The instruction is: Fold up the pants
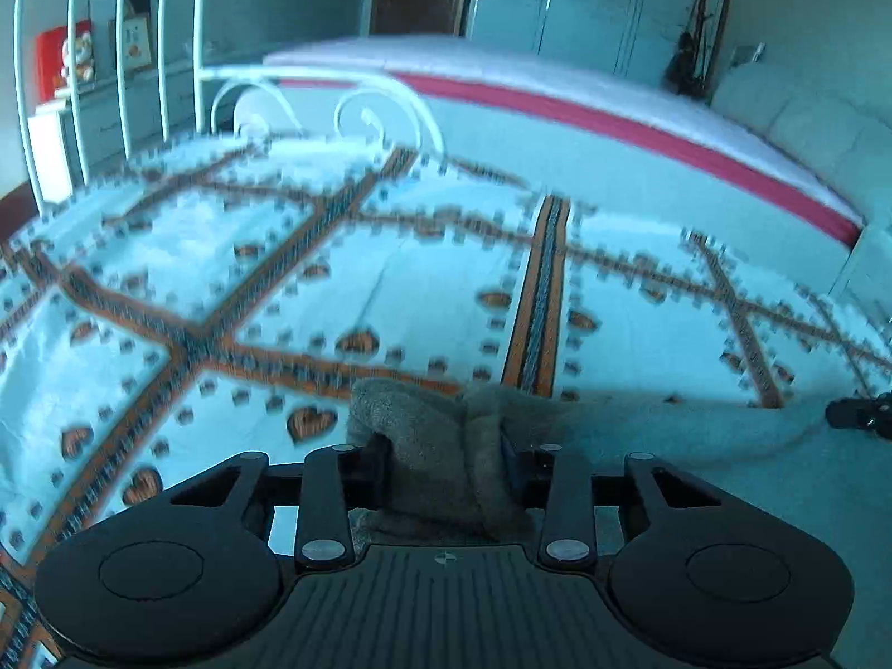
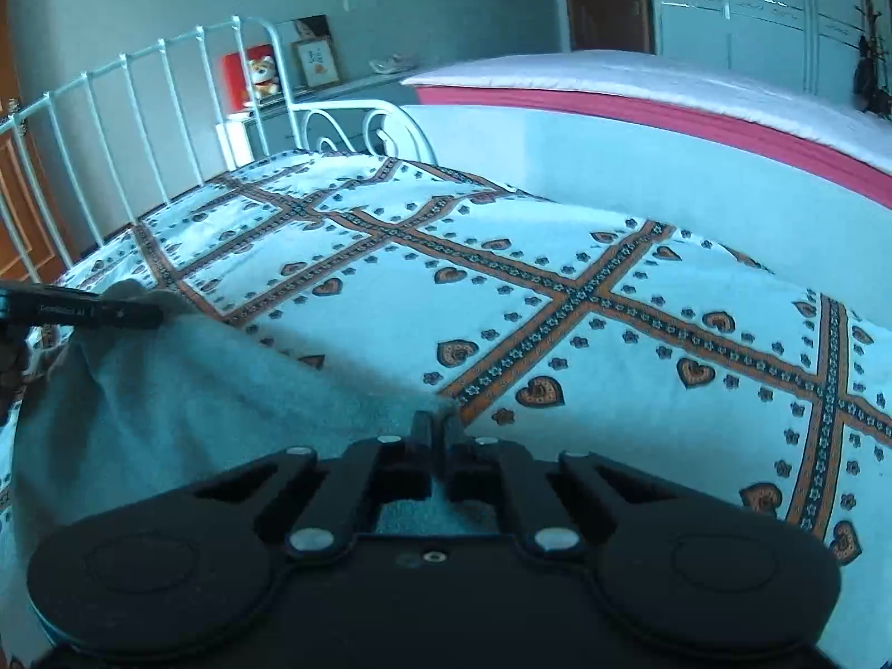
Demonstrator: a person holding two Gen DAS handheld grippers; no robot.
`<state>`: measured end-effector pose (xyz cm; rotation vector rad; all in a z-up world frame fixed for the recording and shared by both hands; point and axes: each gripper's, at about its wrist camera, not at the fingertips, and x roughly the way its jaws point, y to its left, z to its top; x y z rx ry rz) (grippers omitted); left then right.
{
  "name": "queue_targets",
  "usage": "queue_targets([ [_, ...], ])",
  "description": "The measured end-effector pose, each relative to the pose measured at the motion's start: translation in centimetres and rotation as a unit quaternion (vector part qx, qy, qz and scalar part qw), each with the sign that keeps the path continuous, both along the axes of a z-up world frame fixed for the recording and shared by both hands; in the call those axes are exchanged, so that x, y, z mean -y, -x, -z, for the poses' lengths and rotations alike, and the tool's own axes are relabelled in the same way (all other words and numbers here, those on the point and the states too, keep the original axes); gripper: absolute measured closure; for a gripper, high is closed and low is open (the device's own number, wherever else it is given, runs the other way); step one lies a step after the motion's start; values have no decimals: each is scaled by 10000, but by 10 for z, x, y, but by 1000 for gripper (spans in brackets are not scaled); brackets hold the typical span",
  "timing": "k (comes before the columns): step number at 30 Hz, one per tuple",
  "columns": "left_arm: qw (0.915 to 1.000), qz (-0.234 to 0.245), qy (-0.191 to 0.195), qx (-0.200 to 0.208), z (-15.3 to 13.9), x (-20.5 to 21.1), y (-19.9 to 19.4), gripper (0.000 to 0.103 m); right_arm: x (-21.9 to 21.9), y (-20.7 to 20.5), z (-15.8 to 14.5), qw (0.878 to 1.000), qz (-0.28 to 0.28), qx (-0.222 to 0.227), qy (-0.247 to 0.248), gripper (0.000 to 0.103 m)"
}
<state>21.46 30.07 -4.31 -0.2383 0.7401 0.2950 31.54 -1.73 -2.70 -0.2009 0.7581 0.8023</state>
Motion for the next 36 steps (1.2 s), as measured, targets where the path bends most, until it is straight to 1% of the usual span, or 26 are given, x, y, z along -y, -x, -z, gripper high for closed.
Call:
queue_targets([
  [1,10000,-73,-20,24,5,0,0,58,-4,-3,13,9995,41,-159,264,103],
  [2,9998,-201,-42,83,7,-1,2,47,-5,-3,21,9994,80,-166,287,103],
  [3,9993,-337,-47,171,6,-3,6,34,-3,-2,19,9996,203,-62,187,99],
  [4,9987,-460,-26,235,2,-5,10,29,0,-1,14,9993,355,-30,107,91],
  [5,9982,-524,-40,282,-4,-5,16,28,7,2,6,9988,500,9,-2,91],
  [7,9977,-495,-222,401,-19,1,29,28,30,18,-13,9965,664,390,-330,92],
  [9,9973,-401,-202,581,-34,9,39,28,57,36,-24,9934,805,758,-290,93],
  [10,9976,-304,-100,618,-38,13,42,28,72,45,-27,9915,942,867,-215,90],
  [11,9981,-154,-37,588,-40,20,43,28,88,50,-28,9907,1027,869,-184,90],
  [13,9991,129,-141,386,-31,39,44,27,119,57,-20,9894,1246,739,-12,92],
  [14,9992,237,-247,203,-20,47,42,22,132,56,-10,9881,1399,594,218,92],
  [15,9985,283,-469,48,-7,56,41,16,143,51,3,9843,1649,311,549,92],
  [16,9956,395,-848,-60,4,65,41,12,155,47,15,9803,1840,26,718,93],
  [17,9893,544,-1337,-210,10,77,41,10,170,51,12,9816,1875,-27,367,93],
  [18,9823,628,-1739,-306,10,88,41,10,184,55,4,9789,2040,-58,89,92],
  [19,9815,629,-1789,-262,5,94,45,10,197,62,-7,9736,2283,29,-67,89],
  [21,9894,653,-1297,66,-10,97,58,10,224,78,-30,9672,2489,307,-411,89],
  [22,9914,592,-1148,209,-17,98,65,9,237,84,-41,9639,2585,395,-508,87],
  [23,9923,477,-1103,291,-23,99,71,8,253,89,-51,9593,2722,464,-584,84],
  [25,9934,355,-1014,400,-30,103,84,3,293,101,-67,9445,3126,547,-848,65],
  [27,9952,288,-826,430,-30,104,95,0,345,120,-72,9194,3666,553,-1311,61],
  [29,9973,267,-608,318,-28,103,100,0,398,145,-66,8899,4196,420,-1740,64],
  [31,9976,258,-595,258,-24,103,100,0,441,164,-53,8629,4662,166,-1943,79],
  [32,9975,252,-621,226,-22,104,100,0,457,172,-46,8493,4878,2,-2018,80],
  [34,9974,237,-667,155,-20,105,99,0,483,189,-35,8240,5214,-143,-2212,81],
  [36,9977,164,-655,67,-20,108,97,0,501,200,-26,8073,5479,-187,-2183,81],
])
